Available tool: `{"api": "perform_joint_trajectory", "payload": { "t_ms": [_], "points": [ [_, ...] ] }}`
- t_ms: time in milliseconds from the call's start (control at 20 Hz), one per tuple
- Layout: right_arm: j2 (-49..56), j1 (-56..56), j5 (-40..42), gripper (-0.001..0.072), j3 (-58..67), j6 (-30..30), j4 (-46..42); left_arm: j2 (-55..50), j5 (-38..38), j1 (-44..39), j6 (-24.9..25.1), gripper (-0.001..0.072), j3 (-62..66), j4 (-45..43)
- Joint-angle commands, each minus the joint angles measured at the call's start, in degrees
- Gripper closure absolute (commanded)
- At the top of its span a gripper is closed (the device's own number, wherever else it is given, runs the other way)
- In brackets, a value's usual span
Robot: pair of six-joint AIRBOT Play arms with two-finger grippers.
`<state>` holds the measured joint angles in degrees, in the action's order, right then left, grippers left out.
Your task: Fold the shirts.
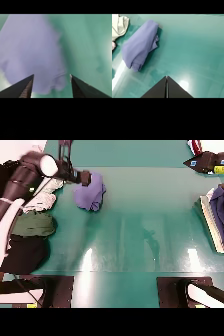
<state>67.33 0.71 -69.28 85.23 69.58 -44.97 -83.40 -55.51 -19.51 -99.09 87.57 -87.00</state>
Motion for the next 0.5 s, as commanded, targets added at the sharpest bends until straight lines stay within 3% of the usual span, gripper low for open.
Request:
{"api": "perform_joint_trajectory", "payload": {
  "t_ms": [0, 350, 400, 450],
  "points": [
    [-0.02, 0.13, 0.09, 0.0696, 0.04, 0.02, 0.02, -8.11, -0.98, 4.28, -1.46, 0.0158, -2.27, -0.72],
    [-0.02, 0.13, 0.15, 0.0696, 0.02, 0.04, 0.00, -13.57, 5.49, 6.21, -1.38, 0.0161, -2.27, 4.98],
    [-0.02, 0.13, 0.15, 0.0696, 0.02, 0.04, -0.02, -13.57, 5.40, 6.21, -1.40, 0.0238, -2.27, 5.01],
    [-0.02, 0.13, 0.13, 0.0696, 0.02, 0.04, 0.00, -13.57, 5.14, 6.21, -1.38, 0.0475, -2.27, 4.98]
  ]
}}
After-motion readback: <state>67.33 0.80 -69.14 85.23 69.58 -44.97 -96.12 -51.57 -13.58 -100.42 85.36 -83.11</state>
